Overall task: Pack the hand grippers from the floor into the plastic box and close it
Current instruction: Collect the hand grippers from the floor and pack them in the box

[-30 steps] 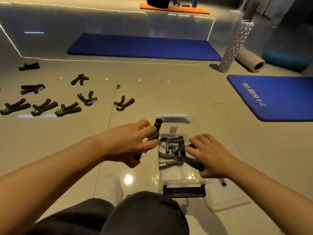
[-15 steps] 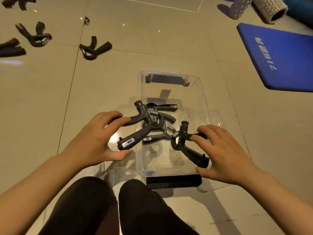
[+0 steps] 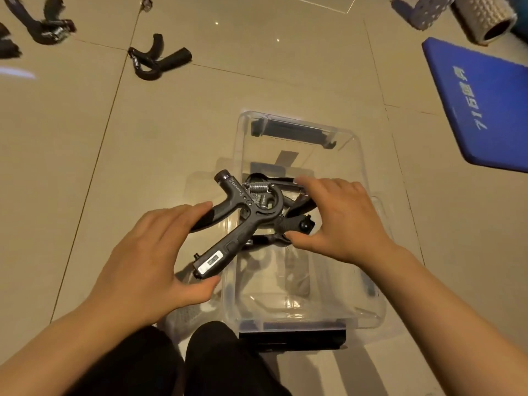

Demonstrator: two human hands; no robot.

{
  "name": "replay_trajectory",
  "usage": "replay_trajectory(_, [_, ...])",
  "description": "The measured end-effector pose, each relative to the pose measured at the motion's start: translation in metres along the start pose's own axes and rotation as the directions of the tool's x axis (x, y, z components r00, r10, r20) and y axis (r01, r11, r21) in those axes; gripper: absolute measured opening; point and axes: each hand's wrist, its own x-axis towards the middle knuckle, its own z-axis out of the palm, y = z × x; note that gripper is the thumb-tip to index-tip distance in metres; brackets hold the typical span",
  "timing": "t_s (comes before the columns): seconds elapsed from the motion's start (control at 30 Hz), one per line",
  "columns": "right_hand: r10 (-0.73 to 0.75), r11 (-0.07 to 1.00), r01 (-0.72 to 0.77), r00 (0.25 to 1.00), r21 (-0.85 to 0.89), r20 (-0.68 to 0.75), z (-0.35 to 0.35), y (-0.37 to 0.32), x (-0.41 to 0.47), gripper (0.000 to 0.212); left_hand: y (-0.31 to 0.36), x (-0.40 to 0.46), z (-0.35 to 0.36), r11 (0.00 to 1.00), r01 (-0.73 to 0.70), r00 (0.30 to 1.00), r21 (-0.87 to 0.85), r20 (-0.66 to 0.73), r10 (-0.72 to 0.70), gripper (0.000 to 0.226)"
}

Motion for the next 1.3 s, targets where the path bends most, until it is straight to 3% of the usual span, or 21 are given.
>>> replay_trajectory(0.17, [0.152,0.969,-0.173,0.980,0.175,0.126,-0.010,-0.004,0.020,0.076,0.000,-0.004,0.002,0.990,0.100,0.995,-0.098,-0.015,-0.102,0.092])
replay_trajectory(0.27, [0.233,0.956,-0.271,0.933,0.112,0.275,0.006,-0.003,0.035,0.078,-0.002,-0.008,0.005,0.964,0.195,0.978,-0.180,-0.035,-0.204,0.091])
replay_trajectory(0.33, [0.284,0.956,-0.293,0.925,-0.003,0.252,0.020,0.001,0.046,0.068,-0.002,-0.009,0.007,0.952,0.225,0.971,-0.208,-0.038,-0.238,0.091])
replay_trajectory(0.43, [0.159,0.961,-0.130,0.982,-0.246,0.102,0.034,0.004,0.055,0.042,-0.002,-0.009,0.008,0.950,0.231,0.969,-0.210,-0.038,-0.244,0.091])
replay_trajectory(0.53, [0.068,0.935,0.005,0.979,-0.353,0.192,0.049,0.007,0.053,0.042,-0.002,-0.008,0.008,0.946,0.236,0.968,-0.220,-0.031,-0.249,0.090])
replay_trajectory(0.67, [0.079,0.921,0.063,0.936,-0.385,0.342,0.070,0.018,0.050,0.057,0.002,-0.009,0.007,0.943,0.236,0.966,-0.236,-0.043,-0.253,0.087])
replay_trajectory(0.8, [-0.110,0.885,0.268,0.915,-0.382,0.388,0.082,0.022,0.060,0.070,0.007,-0.009,0.007,0.928,0.244,0.963,-0.280,-0.044,-0.267,0.083])
replay_trajectory(0.87, [-0.224,0.841,0.379,0.894,-0.386,0.388,0.084,0.023,0.072,0.068,0.008,-0.010,0.007,0.924,0.247,0.962,-0.293,-0.038,-0.269,0.081])
replay_trajectory(1.0, [-0.238,0.801,0.440,0.856,-0.405,0.459,0.090,0.027,0.088,0.063,0.008,-0.007,0.005,0.927,0.242,0.965,-0.286,-0.031,-0.262,0.083])
replay_trajectory(1.13, [-0.361,0.726,0.533,0.833,-0.434,0.419,0.098,0.026,0.093,0.045,0.007,-0.006,0.007,0.924,0.243,0.965,-0.296,-0.021,-0.261,0.082])
replay_trajectory(1.23, [-0.369,0.673,0.560,0.820,-0.483,0.437,0.087,0.022,0.087,0.038,0.005,-0.004,0.007,0.925,0.223,0.970,-0.308,-0.028,-0.243,0.082])
replay_trajectory(1.3, [-0.354,0.693,0.547,0.825,-0.469,0.440,0.073,0.012,0.073,0.040,0.004,-0.004,0.008,0.925,0.215,0.971,-0.312,-0.035,-0.237,0.082])
